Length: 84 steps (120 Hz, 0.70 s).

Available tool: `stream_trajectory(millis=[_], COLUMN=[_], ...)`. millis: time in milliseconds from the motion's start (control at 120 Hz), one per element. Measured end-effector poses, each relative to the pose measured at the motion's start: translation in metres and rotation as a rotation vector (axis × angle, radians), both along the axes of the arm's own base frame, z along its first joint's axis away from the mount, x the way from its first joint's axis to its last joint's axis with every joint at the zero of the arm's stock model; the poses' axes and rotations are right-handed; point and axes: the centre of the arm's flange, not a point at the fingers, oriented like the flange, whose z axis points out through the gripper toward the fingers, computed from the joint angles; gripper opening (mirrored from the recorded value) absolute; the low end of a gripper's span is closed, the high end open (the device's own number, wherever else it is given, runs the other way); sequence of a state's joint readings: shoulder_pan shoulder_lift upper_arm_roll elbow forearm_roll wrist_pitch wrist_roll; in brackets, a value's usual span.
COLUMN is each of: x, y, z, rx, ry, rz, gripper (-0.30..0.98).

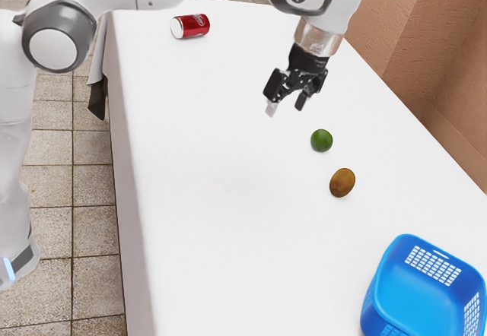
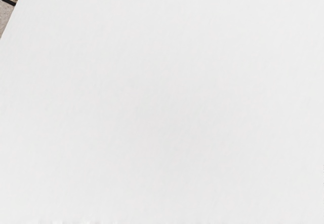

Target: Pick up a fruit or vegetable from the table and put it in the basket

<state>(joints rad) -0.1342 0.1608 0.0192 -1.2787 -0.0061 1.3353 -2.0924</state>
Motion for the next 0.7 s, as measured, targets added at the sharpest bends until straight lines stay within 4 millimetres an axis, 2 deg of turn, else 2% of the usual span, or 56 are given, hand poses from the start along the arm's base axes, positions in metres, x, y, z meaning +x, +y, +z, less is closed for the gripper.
stream_trajectory(millis=[92,150,233,300,350,417,450,500,550,650,700], x=[0.001,0.0,-0.021,-0.025,-0.02,-0.001,0.01,0.023,0.03,0.039,0.036], y=[-0.006,-0.019,-0.034,-0.04,-0.05,-0.08,-0.086,-0.084,-0.078,-0.071,-0.071], z=[0.0,0.003,0.033,0.036,0.027,-0.001,-0.017,-0.033,-0.041,-0.044,-0.042], rx=[-0.006,-0.024,-0.045,-0.052,-0.05,-0.039,-0.029,-0.009,0.022,0.073,0.085], ry=[-0.008,-0.017,-0.071,-0.076,-0.061,-0.032,-0.023,-0.022,-0.039,-0.087,-0.101], rz=[0.04,0.043,0.043,0.055,0.052,0.007,-0.018,-0.056,-0.103,-0.234,-0.302], gripper=[0.69,0.69,0.69,0.69,0.69,0.69,0.69,0.68,0.68,0.67,0.67])
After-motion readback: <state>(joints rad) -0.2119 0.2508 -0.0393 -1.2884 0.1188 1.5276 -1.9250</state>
